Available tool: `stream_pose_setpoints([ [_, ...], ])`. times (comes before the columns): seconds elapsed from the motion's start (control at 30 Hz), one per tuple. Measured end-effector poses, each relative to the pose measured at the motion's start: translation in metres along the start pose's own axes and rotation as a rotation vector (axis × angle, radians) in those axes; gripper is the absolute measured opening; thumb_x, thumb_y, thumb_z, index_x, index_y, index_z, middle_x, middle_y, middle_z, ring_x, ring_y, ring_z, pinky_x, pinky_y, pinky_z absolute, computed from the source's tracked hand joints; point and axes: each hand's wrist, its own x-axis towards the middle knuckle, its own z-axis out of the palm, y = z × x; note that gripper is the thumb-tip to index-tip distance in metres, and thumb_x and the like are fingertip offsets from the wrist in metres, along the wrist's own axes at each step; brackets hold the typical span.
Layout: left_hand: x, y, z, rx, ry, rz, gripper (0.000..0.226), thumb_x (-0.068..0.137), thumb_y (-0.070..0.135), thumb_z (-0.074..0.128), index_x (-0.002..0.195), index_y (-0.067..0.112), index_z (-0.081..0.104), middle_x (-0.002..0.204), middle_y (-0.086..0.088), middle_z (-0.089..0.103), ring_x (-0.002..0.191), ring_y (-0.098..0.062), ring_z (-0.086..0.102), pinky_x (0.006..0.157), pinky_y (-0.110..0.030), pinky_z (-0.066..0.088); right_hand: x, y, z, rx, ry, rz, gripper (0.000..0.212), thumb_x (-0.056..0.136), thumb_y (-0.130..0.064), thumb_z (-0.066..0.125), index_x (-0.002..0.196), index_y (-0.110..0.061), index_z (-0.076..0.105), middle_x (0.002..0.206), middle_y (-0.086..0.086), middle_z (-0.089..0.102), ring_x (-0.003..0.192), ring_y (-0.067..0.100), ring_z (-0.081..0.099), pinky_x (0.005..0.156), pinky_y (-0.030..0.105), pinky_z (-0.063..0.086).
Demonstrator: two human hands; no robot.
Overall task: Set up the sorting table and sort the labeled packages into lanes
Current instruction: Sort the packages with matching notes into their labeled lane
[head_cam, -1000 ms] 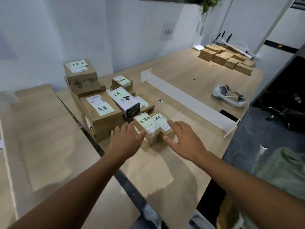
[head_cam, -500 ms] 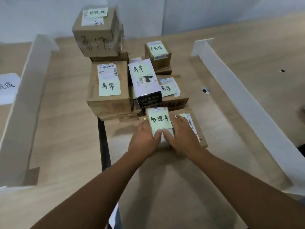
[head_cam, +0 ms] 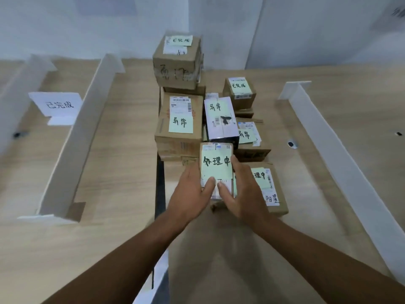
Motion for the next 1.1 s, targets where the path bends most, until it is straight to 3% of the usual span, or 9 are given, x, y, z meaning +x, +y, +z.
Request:
stream_pose_setpoints([
  [0.1,-0.029,-0.002,-0.068,-0.042,0.135,0.063,0.040,0.099,0.033,0.051,0.138,0.039,0.050,0.126,0.019,0.062,0.112,0.000,0.060,0.085,-0.030,0.057,0.015,-0.063,0.007,0.047,-0.009,-0.146,0.081,0.092,-0.039,0.064,0.157,-0.008,0.028,0.139,0.008,0.045,0.119,0.009,0.051,0.092,0.013,0.049],
  [0.23,-0.072,-0.025,-0.173,-0.001,0.315,0.060,0.038,0.095,0.037,0.051,0.132,0.043,0.050,0.124,0.017,0.063,0.112,-0.005,0.061,0.085,-0.037,0.057,0.036,-0.165,0.049,0.073,-0.029,-0.338,0.081,0.093,-0.035,0.066,0.156,-0.002,0.028,0.147,0.012,0.043,0.136,0.016,0.042,0.110,0.019,0.038],
  [0.37,-0.138,-0.065,-0.285,0.058,0.467,0.084,0.039,0.095,0.033,0.053,0.133,0.042,0.050,0.122,0.022,0.064,0.111,-0.006,0.060,0.085,-0.039,0.057,0.032,-0.288,0.107,0.188,-0.090,-0.423,0.080,0.093,-0.027,0.069,0.157,-0.003,0.027,0.141,0.006,0.043,0.126,-0.001,0.045,0.101,0.003,0.033],
  [0.47,-0.194,-0.101,-0.366,0.119,0.558,0.062,0.042,0.096,0.033,0.056,0.136,0.038,0.048,0.122,0.018,0.063,0.112,-0.010,0.058,0.086,-0.043,0.055,0.021,-0.376,0.155,0.296,-0.119,-0.499,0.078,0.093,-0.027,0.067,0.156,-0.005,0.028,0.136,0.004,0.043,0.122,0.003,0.052,0.096,0.012,0.045],
  [0.57,-0.252,-0.141,-0.439,0.157,0.650,0.038,0.046,0.096,0.035,0.057,0.141,0.036,0.047,0.127,0.012,0.063,0.114,-0.013,0.059,0.090,-0.042,0.053,0.007,-0.464,0.205,0.306,-0.130,-0.586,0.079,0.095,-0.032,0.066,0.159,-0.011,0.025,0.139,0.003,0.042,0.123,0.004,0.048,0.101,0.019,0.042],
  [0.73,-0.345,-0.199,-0.529,0.195,0.814,-0.039,0.038,0.095,0.037,0.058,0.132,0.041,0.051,0.113,0.026,0.059,0.103,0.011,0.054,0.077,-0.008,0.041,-0.023,-0.584,0.286,0.355,-0.219,-0.695,0.075,0.096,-0.032,0.065,0.158,-0.017,0.026,0.137,-0.001,0.041,0.121,0.006,0.050,0.096,0.016,0.040],
  [0.83,-0.385,-0.233,-0.578,0.234,0.879,-0.096,0.038,0.094,0.036,0.057,0.132,0.035,0.053,0.116,0.015,0.062,0.105,-0.009,0.055,0.079,-0.026,0.047,-0.036,-0.646,0.335,0.372,-0.275,-0.751,0.076,0.096,-0.032,0.064,0.159,-0.017,0.025,0.143,0.002,0.038,0.132,0.014,0.048,0.101,0.025,0.044],
  [0.9,-0.405,-0.259,-0.610,0.243,0.926,-0.132,0.039,0.093,0.036,0.056,0.132,0.034,0.054,0.117,0.013,0.063,0.105,-0.013,0.055,0.079,-0.032,0.050,-0.040,-0.686,0.368,0.389,-0.312,-0.775,0.076,0.096,-0.034,0.064,0.159,-0.021,0.024,0.141,-0.002,0.039,0.127,0.011,0.050,0.097,0.023,0.045],
  [1.1,-0.441,-0.352,-0.701,0.266,1.031,-0.260,0.038,0.093,0.042,0.053,0.130,0.043,0.046,0.100,0.029,0.049,0.096,0.002,0.046,0.067,-0.009,0.036,-0.035,-0.787,0.485,0.436,-0.387,-0.818,0.074,0.095,-0.039,0.061,0.158,-0.021,0.025,0.144,-0.002,0.037,0.129,0.013,0.049,0.098,0.037,0.052],
])
